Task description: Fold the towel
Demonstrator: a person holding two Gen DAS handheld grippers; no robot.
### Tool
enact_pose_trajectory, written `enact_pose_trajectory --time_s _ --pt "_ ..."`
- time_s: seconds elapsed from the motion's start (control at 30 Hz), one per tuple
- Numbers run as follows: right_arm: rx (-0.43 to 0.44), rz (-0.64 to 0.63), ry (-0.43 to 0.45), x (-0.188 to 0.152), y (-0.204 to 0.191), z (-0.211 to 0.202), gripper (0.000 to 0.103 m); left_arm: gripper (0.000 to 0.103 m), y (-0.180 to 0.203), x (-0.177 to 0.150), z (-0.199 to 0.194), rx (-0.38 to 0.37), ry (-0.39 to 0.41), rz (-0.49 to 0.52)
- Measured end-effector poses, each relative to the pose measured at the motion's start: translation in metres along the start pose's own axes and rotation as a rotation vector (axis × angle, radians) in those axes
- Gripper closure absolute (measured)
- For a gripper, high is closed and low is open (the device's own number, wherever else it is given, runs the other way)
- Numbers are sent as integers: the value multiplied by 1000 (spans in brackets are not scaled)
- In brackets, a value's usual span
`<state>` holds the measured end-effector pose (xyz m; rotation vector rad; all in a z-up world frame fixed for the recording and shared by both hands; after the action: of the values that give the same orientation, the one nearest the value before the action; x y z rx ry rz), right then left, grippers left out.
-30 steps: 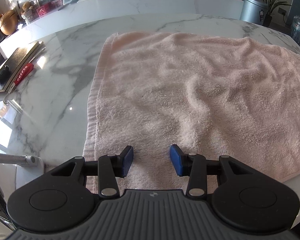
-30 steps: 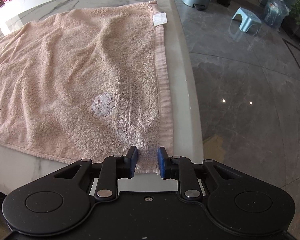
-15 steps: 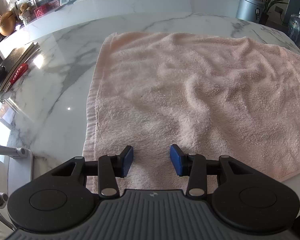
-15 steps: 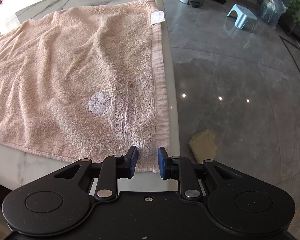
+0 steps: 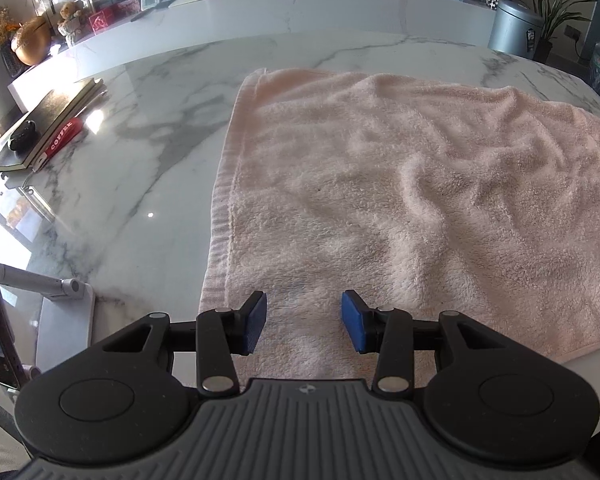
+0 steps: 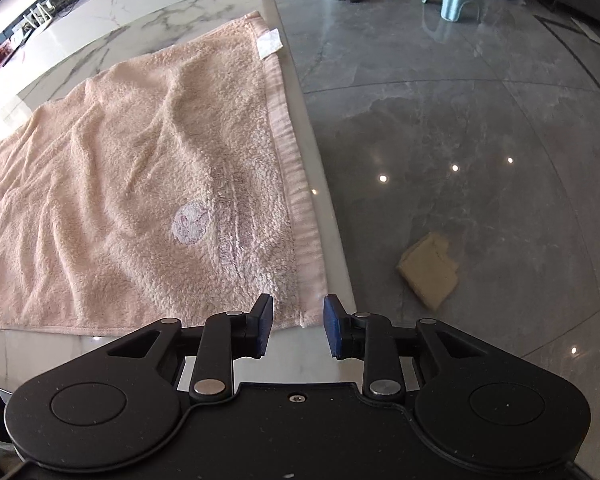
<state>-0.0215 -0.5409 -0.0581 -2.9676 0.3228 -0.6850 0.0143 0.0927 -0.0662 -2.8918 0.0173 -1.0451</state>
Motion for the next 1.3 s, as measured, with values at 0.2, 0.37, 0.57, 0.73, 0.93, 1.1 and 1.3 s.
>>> enact_pose_trajectory --time_s 0.2,0.37,0.57,0.73,0.93,1.1,1.3 --pt "-7 54 -5 -2 9 7 76 63 -19 -6 -4 17 -3 -34" --pt "-9 84 -3 -6 15 6 75 63 -34 -12 -4 27 -13 -72" --pt "-38 47 1 -7 9 6 79 62 -42 -15 -3 36 -16 -90" --pt "-67 24 5 -5 7 5 96 62 -45 -17 -3 23 -17 -101" --pt "-66 17 41 0 3 -5 100 62 -46 -18 -3 20 -14 -106" --pt "-33 -2 75 7 -13 -19 102 62 -45 -18 -3 20 -12 -106" --pt "13 -72 83 13 -46 -24 103 62 -45 -18 -3 20 -10 -109"
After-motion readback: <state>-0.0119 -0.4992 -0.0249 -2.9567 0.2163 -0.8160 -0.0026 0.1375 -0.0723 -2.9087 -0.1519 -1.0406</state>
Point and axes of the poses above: each gripper's, at about its wrist camera, not at the fingertips, and z roughly the way its jaws point, y to its right, x to its top, the point moved 8 cm from there along z, roughly the way its jaws point, and after that the axes turned 8 degrees about y, right-handed, at the moved point
